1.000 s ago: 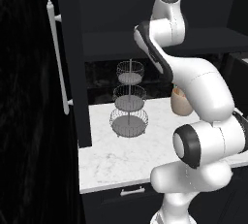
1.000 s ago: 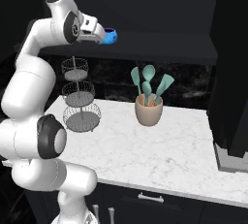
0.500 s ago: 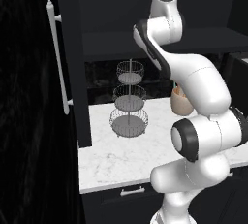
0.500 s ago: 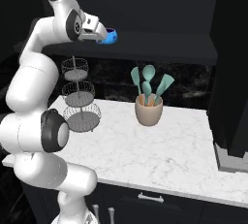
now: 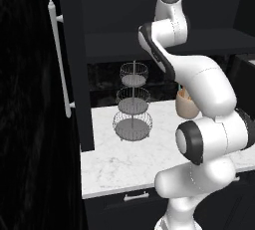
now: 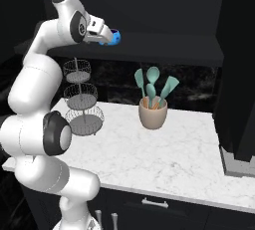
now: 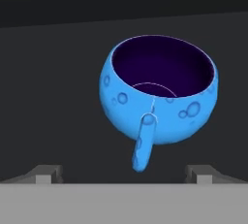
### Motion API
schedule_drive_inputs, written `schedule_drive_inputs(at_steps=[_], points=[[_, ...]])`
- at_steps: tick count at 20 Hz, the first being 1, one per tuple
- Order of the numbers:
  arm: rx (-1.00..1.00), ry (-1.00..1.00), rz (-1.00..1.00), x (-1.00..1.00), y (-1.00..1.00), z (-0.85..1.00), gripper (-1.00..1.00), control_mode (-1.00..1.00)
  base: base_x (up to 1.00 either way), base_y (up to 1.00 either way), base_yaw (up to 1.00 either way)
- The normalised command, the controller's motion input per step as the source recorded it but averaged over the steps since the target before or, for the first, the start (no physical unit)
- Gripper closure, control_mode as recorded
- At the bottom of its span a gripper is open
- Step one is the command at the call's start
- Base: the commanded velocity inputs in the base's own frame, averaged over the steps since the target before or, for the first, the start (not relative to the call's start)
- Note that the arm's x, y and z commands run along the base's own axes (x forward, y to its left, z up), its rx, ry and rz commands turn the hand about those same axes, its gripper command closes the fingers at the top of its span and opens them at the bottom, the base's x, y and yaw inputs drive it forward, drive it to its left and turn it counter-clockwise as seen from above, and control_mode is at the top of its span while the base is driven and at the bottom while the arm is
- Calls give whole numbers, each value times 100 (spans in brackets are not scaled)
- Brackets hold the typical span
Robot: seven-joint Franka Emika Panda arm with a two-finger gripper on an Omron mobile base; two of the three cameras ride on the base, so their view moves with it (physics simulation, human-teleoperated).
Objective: Gather all objects into one cabinet and sort the glasses and bowls to opposite sides.
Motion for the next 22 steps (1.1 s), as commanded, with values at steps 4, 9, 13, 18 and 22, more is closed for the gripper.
schedule_drive_inputs(at_steps=[4,9,13,18,22], points=[[0,0,0,0,0,0,-100,-100,0,0,0],[1,0,-1,7,0,0,-100,-100,0,0,0],[0,0,-9,24,0,0,-100,-100,0,0,0],[0,0,-11,29,0,0,-100,-100,0,0,0],[0,1,-7,16,0,0,-100,-100,0,0,0]])
